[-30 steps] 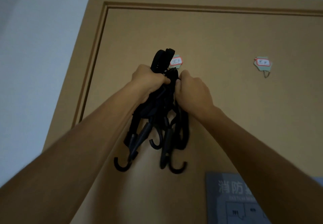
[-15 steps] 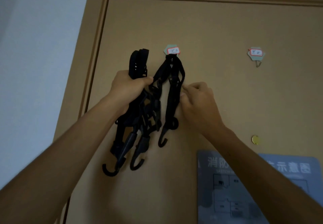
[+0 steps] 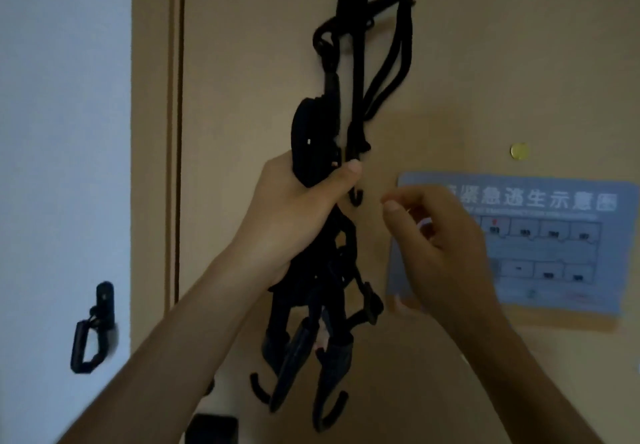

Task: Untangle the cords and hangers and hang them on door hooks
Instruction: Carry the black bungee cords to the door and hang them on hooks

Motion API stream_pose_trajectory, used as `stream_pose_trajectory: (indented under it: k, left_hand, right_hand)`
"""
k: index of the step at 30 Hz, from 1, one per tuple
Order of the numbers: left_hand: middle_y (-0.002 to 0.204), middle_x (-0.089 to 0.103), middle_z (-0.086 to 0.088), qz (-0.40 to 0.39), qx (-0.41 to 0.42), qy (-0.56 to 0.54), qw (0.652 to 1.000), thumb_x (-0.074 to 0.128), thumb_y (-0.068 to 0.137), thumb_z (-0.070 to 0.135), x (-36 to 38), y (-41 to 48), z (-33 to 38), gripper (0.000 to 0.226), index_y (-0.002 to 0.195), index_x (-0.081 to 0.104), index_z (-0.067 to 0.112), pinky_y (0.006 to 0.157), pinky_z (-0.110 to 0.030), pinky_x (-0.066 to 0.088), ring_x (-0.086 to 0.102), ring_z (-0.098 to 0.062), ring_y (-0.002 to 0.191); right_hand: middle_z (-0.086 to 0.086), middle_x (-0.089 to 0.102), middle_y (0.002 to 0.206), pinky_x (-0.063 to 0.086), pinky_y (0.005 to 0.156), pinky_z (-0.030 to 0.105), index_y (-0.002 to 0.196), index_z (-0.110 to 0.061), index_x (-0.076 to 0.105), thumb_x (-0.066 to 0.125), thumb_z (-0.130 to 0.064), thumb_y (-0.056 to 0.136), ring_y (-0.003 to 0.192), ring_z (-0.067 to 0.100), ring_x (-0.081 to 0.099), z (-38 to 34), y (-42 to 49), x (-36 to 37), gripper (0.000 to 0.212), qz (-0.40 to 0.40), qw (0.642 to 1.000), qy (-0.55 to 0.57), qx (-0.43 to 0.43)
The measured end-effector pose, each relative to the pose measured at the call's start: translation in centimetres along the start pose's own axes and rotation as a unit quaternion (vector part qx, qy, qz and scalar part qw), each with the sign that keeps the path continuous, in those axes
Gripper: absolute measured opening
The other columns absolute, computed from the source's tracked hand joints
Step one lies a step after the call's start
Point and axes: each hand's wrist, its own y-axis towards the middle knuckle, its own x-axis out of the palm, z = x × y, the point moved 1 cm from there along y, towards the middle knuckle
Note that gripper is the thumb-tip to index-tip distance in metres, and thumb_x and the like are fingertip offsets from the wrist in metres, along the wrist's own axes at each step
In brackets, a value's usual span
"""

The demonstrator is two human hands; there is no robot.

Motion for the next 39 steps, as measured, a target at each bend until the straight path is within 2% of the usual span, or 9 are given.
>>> stream_pose_trajectory:
  k: [4,9,15,18,21,24,28,32,39]
  left_hand:
    - [0.044,0.051,0.019,0.005,-0.092,-0.016,0.996,0.065,0.086,0.034,0.6,-2.7,-3.2,0.029,0.062,0.052,0.024,0.045,-0.008,0.039,0.051,0.004,0.044]
    - [0.055,0.056,0.001,-0.035,-0.185,-0.007,0.982,0.065,0.083,0.042,2.5,-7.0,-6.9,0.035,0.067,0.056,0.012,0.058,-0.027,0.044,0.058,-0.015,0.052]
    - [0.088,0.064,-0.007,-0.038,-0.337,-0.058,0.939,0.064,0.084,0.041,5.5,-11.7,-9.3,0.026,0.093,0.06,0.017,0.078,-0.036,0.054,0.066,-0.023,0.08]
    - [0.097,0.067,0.003,-0.044,-0.353,-0.046,0.933,0.063,0.082,0.048,6.3,-13.7,-10.4,0.015,0.086,0.058,0.035,0.092,-0.044,0.052,0.066,-0.016,0.091]
    - [0.112,0.066,0.004,-0.075,-0.368,-0.047,0.925,0.065,0.063,0.072,7.3,-15.9,-11.7,0.052,0.105,0.06,0.04,0.098,-0.045,0.047,0.063,-0.019,0.106]
    - [0.086,0.065,0.0,-0.089,-0.413,-0.095,0.901,0.07,0.055,0.069,8.1,-17.9,-12.8,0.06,0.095,0.064,0.024,0.088,-0.043,0.05,0.066,-0.024,0.087]
    - [0.089,0.068,-0.003,-0.119,-0.458,-0.139,0.87,0.07,0.07,0.051,8.9,-20.4,-13.7,0.05,0.101,0.065,0.013,0.09,-0.045,0.053,0.068,-0.027,0.092]
    - [0.085,0.068,-0.002,-0.154,-0.452,-0.165,0.863,0.058,0.088,0.032,10.1,-22.4,-13.1,0.019,0.085,0.071,0.019,0.082,-0.036,0.052,0.067,-0.02,0.085]
    - [0.06,0.054,-0.001,-0.251,-0.421,-0.146,0.859,0.057,0.085,0.038,11.6,-25.3,-12.0,0.027,0.098,0.068,0.018,0.057,-0.023,0.043,0.052,-0.015,0.057]
  right_hand:
    - [-0.008,0.061,0.08,0.046,0.065,0.022,0.085,-0.026,0.062,0.047,-0.041,0.084,0.075,0.007,0.057,2.9,-4.3,-0.6,0.022,-0.01,0.99,0.045,0.131]
    - [-0.022,0.067,0.094,0.046,0.072,0.013,0.107,-0.034,0.063,0.044,-0.063,0.077,0.088,-0.002,0.062,3.1,-10.8,-0.2,0.046,-0.159,0.956,0.13,0.211]
    - [-0.025,0.066,0.111,0.045,0.075,0.005,0.122,-0.038,0.055,0.055,-0.047,0.085,0.102,-0.008,0.06,3.2,-16.5,-0.8,0.038,-0.181,0.919,0.177,0.302]
    - [-0.031,0.06,0.116,0.048,0.08,0.009,0.128,-0.048,0.044,0.064,-0.049,0.082,0.105,-0.01,0.058,3.0,-18.5,-1.6,0.051,-0.219,0.904,0.156,0.333]
    - [-0.038,0.057,0.111,0.045,0.08,0.003,0.122,-0.06,0.036,0.067,-0.029,0.085,0.103,-0.02,0.053,3.0,-20.2,-2.6,0.057,-0.237,0.909,0.085,0.332]
    - [-0.034,0.06,0.11,0.045,0.083,0.004,0.121,-0.054,0.048,0.06,-0.019,0.088,0.102,-0.018,0.055,3.4,-22.1,-4.1,0.049,-0.23,0.912,0.036,0.338]
    - [-0.021,0.069,0.096,0.055,0.081,0.022,0.104,-0.044,0.06,0.055,-0.018,0.093,0.091,-0.002,0.065,3.8,-24.6,-6.2,0.029,-0.21,0.897,0.048,0.386]
    - [-0.01,0.069,0.089,0.059,0.075,0.033,0.101,-0.027,0.063,0.05,-0.012,0.095,0.08,0.007,0.067,3.7,-26.5,-7.9,0.021,-0.155,0.864,0.133,0.461]
    - [-0.003,0.053,0.062,0.043,0.059,0.033,0.097,-0.023,0.065,0.046,-0.012,0.096,0.059,0.015,0.047,3.4,-28.3,-11.4,0.022,-0.086,0.839,0.186,0.504]
